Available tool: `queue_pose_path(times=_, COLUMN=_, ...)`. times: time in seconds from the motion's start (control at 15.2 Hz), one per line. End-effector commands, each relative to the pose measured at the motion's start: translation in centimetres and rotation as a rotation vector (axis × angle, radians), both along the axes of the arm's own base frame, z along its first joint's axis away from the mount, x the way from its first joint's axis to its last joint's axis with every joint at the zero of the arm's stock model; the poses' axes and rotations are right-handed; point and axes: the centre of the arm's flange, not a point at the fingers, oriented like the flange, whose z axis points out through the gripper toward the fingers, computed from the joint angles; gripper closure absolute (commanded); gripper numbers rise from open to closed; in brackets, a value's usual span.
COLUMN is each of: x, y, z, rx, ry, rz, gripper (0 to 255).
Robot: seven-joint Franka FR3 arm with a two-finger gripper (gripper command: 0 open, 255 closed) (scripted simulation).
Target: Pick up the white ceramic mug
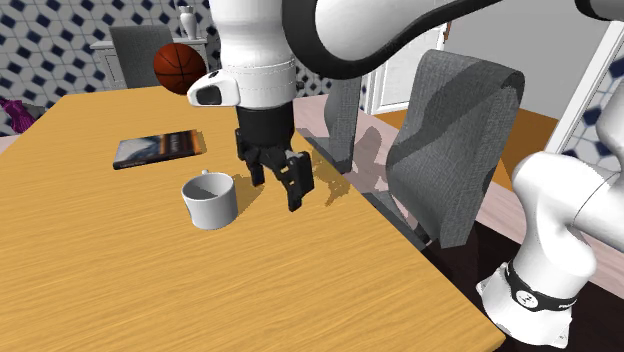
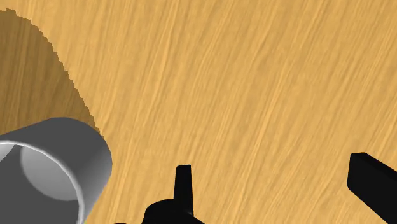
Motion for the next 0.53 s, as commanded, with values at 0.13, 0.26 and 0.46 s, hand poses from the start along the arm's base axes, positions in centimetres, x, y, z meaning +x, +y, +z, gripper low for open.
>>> queue_pose_path(times=0.13, x=2.2, y=-4.5, z=-1.3, rx=-0.01, ry=-0.004, rz=-0.001, gripper=0)
queue_pose_path(times=0.26, x=3.2, y=-6.8, z=-1.9, rx=-0.014, ry=-0.006, rz=-0.003, gripper=0)
queue_pose_path(times=0.46, x=4.6, y=-10.3, z=-2.6, rx=-0.021, ry=-0.01, rz=-0.005, gripper=0)
